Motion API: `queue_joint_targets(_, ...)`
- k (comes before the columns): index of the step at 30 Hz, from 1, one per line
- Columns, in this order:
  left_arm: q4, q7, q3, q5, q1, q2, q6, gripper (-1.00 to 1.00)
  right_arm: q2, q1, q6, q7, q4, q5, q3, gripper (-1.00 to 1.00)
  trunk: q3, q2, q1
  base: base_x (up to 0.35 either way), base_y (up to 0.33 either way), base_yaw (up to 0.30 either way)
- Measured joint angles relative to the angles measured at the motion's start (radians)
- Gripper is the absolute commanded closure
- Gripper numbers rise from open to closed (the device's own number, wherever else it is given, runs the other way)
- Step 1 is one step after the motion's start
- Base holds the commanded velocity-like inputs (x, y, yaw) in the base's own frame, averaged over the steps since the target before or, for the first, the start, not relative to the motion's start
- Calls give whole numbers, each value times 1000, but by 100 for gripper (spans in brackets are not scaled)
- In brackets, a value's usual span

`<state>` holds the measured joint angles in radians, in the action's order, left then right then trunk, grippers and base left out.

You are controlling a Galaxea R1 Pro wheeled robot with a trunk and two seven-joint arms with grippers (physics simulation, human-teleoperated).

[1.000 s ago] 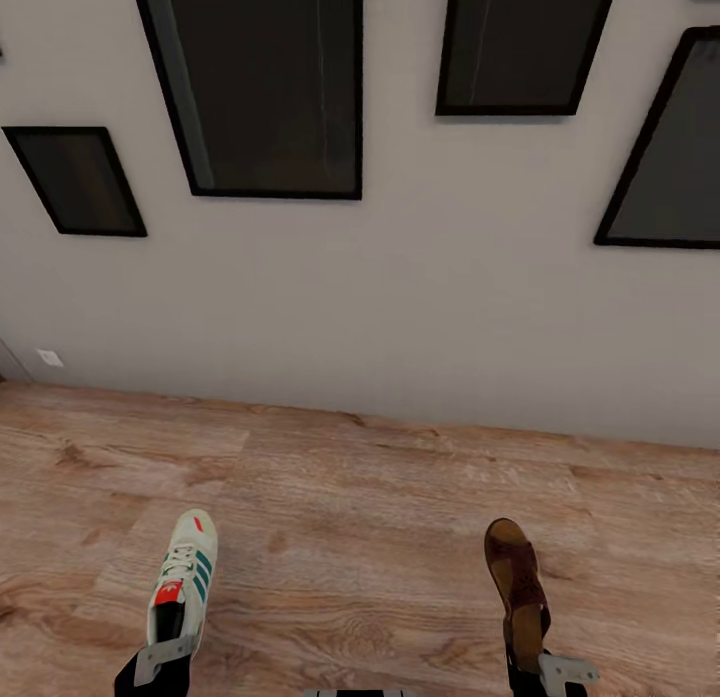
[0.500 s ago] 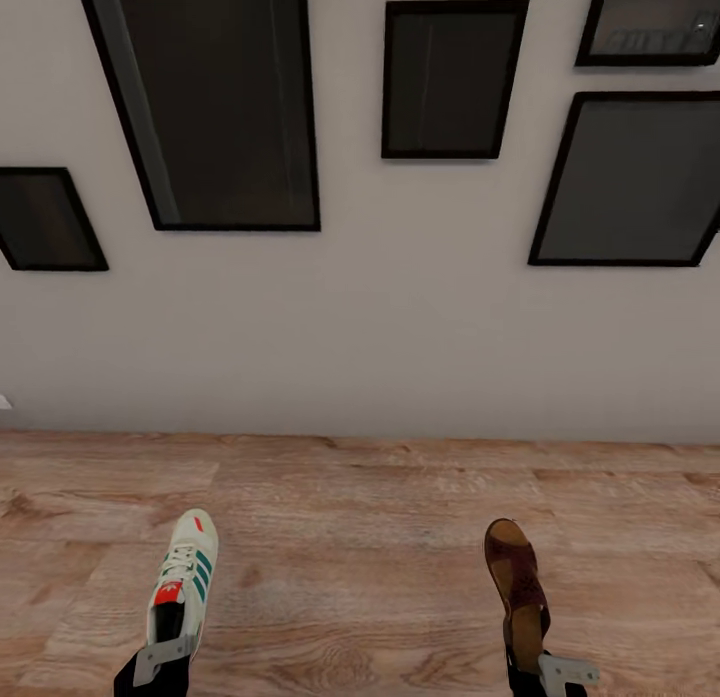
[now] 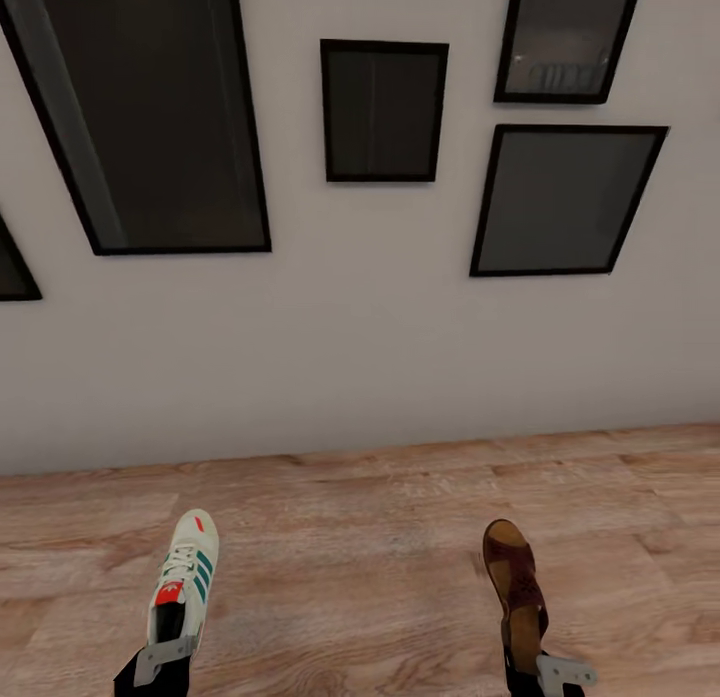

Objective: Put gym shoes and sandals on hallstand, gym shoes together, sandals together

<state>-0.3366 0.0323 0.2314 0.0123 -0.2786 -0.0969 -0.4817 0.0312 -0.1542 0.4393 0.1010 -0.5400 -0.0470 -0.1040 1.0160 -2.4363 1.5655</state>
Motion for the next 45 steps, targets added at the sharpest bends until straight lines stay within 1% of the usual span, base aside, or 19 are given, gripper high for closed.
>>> queue_joint_targets(3, 0, 0, -1, 0, 0, 0, 0, 100, 0, 0, 0, 0, 0, 0, 0, 100, -9, 21, -12, 0, 0, -300)
queue_joint_targets(13, 0, 3, -3, 1, 1, 1, 0, 100, -1, 0, 0, 1, 1, 1, -1, 100, -10, 21, -12, 0, 0, -300)
queue_joint_targets(17, 10, 7, -4, 3, 1, 4, -18, 100, -2, 0, 0, 1, 1, 1, -1, 100, -9, 21, -12, 0, 0, -300)
queue_joint_targets(23, 14, 7, -4, 5, 1, 6, -20, 100, -2, 0, 0, 1, 1, 2, -1, 100, -10, 21, -12, 0, 0, -300)
queue_joint_targets(27, 14, 7, -5, 18, 1, 5, -20, 100, -2, 0, 0, 1, 1, 2, -1, 100, -10, 21, -12, 0, 0, -300)
queue_joint_targets(32, 14, 7, -8, 62, 1, 7, -20, 100, -2, 0, 0, 1, 1, 2, -1, 100, -10, 21, -12, 0, 0, -300)
queue_joint_targets(36, 15, 6, -7, 75, 1, 7, -21, 100, -2, 0, 0, 1, 0, 2, -1, 100, -10, 21, -12, 0, 0, -300)
queue_joint_targets(45, 14, 6, -7, 79, 1, 7, -21, 100, -1, 0, 0, 1, -1, 1, -1, 100, -10, 21, -12, 0, 0, -300)
